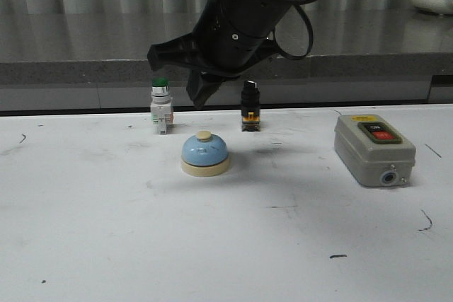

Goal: Place and press bell with both arms

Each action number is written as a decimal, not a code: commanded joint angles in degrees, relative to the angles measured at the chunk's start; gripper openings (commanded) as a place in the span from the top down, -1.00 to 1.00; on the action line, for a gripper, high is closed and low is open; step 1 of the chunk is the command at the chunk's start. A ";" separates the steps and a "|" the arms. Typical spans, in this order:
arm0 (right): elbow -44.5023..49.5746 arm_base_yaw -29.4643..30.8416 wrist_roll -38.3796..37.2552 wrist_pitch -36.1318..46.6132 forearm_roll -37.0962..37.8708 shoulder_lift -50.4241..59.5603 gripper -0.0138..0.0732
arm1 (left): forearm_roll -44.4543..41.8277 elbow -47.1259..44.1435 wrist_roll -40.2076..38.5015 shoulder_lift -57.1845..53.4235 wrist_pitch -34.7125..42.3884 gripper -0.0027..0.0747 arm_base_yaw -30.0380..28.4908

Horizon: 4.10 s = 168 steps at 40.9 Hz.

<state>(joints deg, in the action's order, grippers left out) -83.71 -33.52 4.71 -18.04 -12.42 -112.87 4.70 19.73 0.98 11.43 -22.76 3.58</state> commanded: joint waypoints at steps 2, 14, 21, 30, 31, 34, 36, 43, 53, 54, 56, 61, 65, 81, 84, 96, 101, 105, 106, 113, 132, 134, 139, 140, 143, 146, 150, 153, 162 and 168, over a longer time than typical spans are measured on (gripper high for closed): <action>-1.93 0.08 0.37 1.74 -0.26 6.05 0.82 | 0.62 1.57 -0.44 0.40 4.81 0.98 0.08; 1.45 1.33 0.37 -1.68 -0.26 15.95 0.82 | 0.62 1.57 -0.44 0.40 4.81 0.98 0.08; 8.12 5.79 0.37 -2.39 -0.26 23.77 0.82 | 0.62 1.57 -0.44 0.40 4.81 0.98 0.08; 22.40 15.84 0.37 -2.39 -0.26 37.95 0.82 | 0.62 1.57 -0.44 0.40 4.81 0.98 0.08; 24.28 17.10 0.37 -2.39 -0.26 40.08 0.82 | 0.62 1.57 -0.44 0.40 4.81 0.98 0.08; 28.92 19.89 0.37 -2.39 -0.26 45.51 0.82 | 0.62 1.57 -0.44 0.40 4.81 0.98 0.08; 31.97 21.45 0.37 -2.39 -0.26 49.43 0.82 | 0.62 1.57 -0.44 0.40 4.81 0.98 0.08; 41.98 23.51 0.37 -1.56 0.27 63.58 0.82 | 0.62 1.57 -0.44 0.40 4.81 0.98 0.08; 56.45 23.51 0.37 3.58 0.39 83.33 0.82 | 0.62 1.57 -0.44 0.40 4.81 0.98 0.08; 57.42 23.51 0.37 3.62 0.39 84.87 0.82 | 0.62 1.57 -0.44 0.40 4.81 0.98 0.08; 59.44 23.51 0.37 3.65 0.39 88.26 0.82 | 0.62 1.57 -0.44 0.40 4.81 0.98 0.08; 62.94 23.51 0.37 3.65 0.39 95.44 0.82 | 0.62 1.57 -0.44 0.40 4.81 0.98 0.08; 64.19 23.51 0.37 3.60 0.39 99.25 0.82 | 0.62 1.57 -0.44 0.40 4.81 0.98 0.08; 64.40 23.51 0.37 3.64 0.39 100.60 0.82 | 0.62 1.57 -0.44 0.40 4.81 0.98 0.08; 64.40 23.51 0.37 3.64 0.39 100.60 0.82 | 0.62 1.57 -0.44 0.40 4.81 0.98 0.08; 64.40 23.51 0.37 3.64 0.39 100.60 0.82 | 0.62 1.57 -0.44 0.40 4.81 0.98 0.08; 64.40 23.51 0.37 3.64 0.39 100.60 0.82 | 0.62 1.57 -0.44 0.40 4.81 0.98 0.08; 64.40 23.51 0.37 3.64 0.39 100.60 0.82 | 0.62 1.57 -0.44 0.40 4.81 0.98 0.08; 64.40 23.51 0.37 3.64 0.39 100.60 0.82 | 0.62 1.57 -0.44 0.40 4.81 0.98 0.08; 64.40 23.51 0.37 3.64 0.39 100.60 0.82 | 0.62 0.94 -0.44 0.10 5.74 0.98 0.08; 64.40 23.51 0.37 3.48 0.39 100.56 0.82 | 0.12 -16.71 -0.44 -12.62 15.29 0.98 -4.60; 64.40 23.51 0.37 3.48 0.39 100.56 0.82 | 0.12 -18.17 -0.44 -12.75 16.90 0.98 -4.60; 64.40 23.51 0.37 3.48 0.39 100.56 0.82 | 0.12 -21.55 -0.44 -12.75 21.83 0.98 -4.60; 64.40 23.51 0.37 3.48 0.39 100.56 0.82 | 0.12 -21.42 -0.44 -12.75 20.81 0.98 -4.60; 64.40 23.51 0.37 3.48 0.39 100.56 0.82 | 0.12 -21.31 -0.44 -12.75 21.62 0.98 -4.60; 64.40 23.51 0.37 3.48 0.39 100.56 0.82 | 0.12 -21.31 -0.44 -12.64 21.49 0.98 -4.60; 64.40 23.51 0.37 3.48 0.39 100.56 0.82 | 0.12 -21.31 -0.44 -12.64 21.49 0.98 -4.60; 64.40 23.51 0.37 3.48 0.39 100.56 0.82 | 0.12 -21.31 -0.44 -12.64 21.49 0.98 -4.60; 64.40 23.51 0.37 3.48 0.39 100.56 0.82 | 0.12 -21.31 -0.44 -12.64 21.49 0.98 -4.60; 64.40 23.51 0.37 3.48 0.39 100.56 0.82 | 0.12 -21.31 -0.44 -12.64 21.49 0.98 -4.60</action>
<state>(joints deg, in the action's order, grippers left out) -17.82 -10.32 4.71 -19.01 -12.09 -11.83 4.70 -0.32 0.88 -0.29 -6.21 -1.04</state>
